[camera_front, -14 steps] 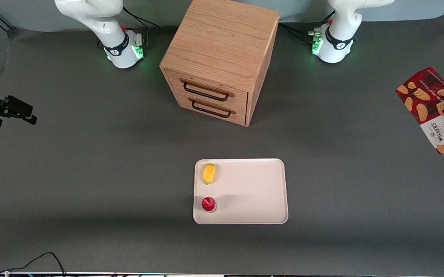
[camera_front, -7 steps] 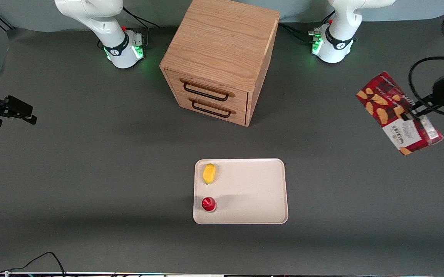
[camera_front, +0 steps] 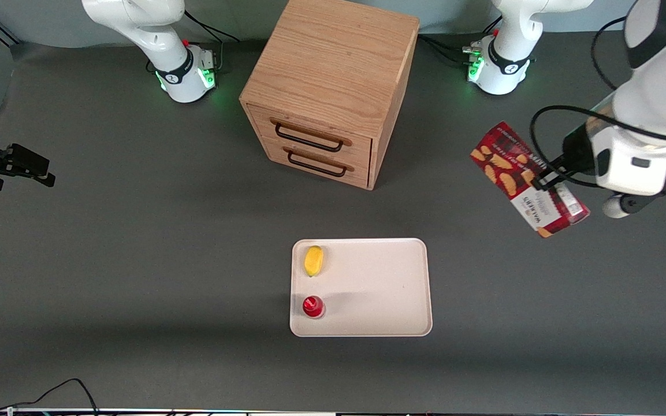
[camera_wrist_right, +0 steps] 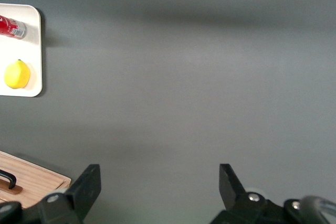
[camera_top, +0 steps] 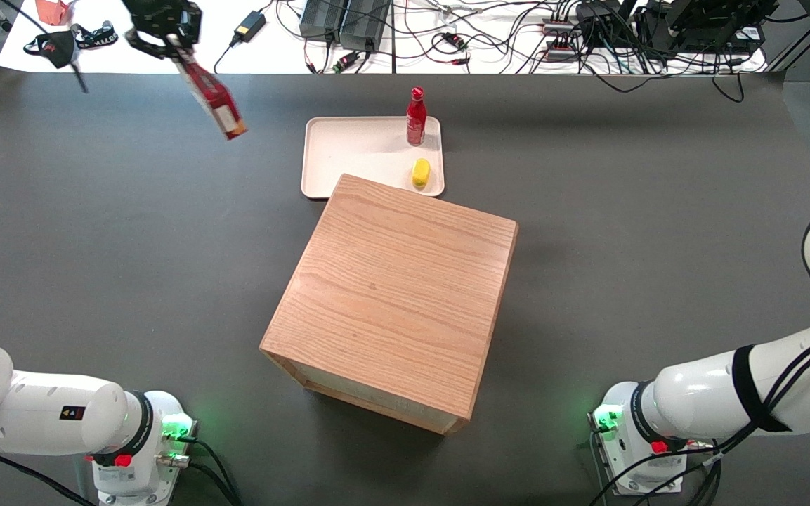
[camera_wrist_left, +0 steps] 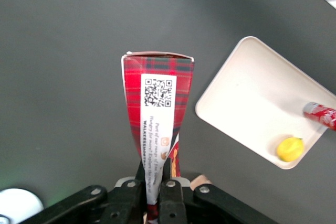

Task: Place red cookie box on tray
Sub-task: 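Carry the held box over the white tray with the left gripper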

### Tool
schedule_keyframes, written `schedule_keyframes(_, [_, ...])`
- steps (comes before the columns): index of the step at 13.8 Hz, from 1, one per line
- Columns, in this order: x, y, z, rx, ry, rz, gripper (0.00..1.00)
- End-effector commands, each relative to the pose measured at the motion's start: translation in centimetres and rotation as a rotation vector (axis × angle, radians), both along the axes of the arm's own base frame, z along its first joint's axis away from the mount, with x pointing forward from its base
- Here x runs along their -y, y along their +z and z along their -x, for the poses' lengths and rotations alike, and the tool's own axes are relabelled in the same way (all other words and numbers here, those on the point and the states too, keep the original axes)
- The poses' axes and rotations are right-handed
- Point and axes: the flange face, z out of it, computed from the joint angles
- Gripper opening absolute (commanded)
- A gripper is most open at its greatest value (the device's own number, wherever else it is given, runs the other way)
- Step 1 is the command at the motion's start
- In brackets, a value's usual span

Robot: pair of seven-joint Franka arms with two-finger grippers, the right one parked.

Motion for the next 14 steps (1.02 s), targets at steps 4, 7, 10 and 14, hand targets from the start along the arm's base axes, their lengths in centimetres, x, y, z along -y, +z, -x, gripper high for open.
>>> schedule_keyframes(4, [7.4, -4.1, -4.0, 0.065, 0.104, 0.015, 0.00])
schedule_keyframes(7, [9.6, -8.0, -5.9, 0.095, 0.140, 0.024, 0.00])
schedule_keyframes(10, [11.2, -10.8, -6.8, 0.096, 0.152, 0.043, 0.00])
schedule_keyframes(14, [14.6, -16.7, -7.8, 0.100, 0.209, 0.067, 0.00])
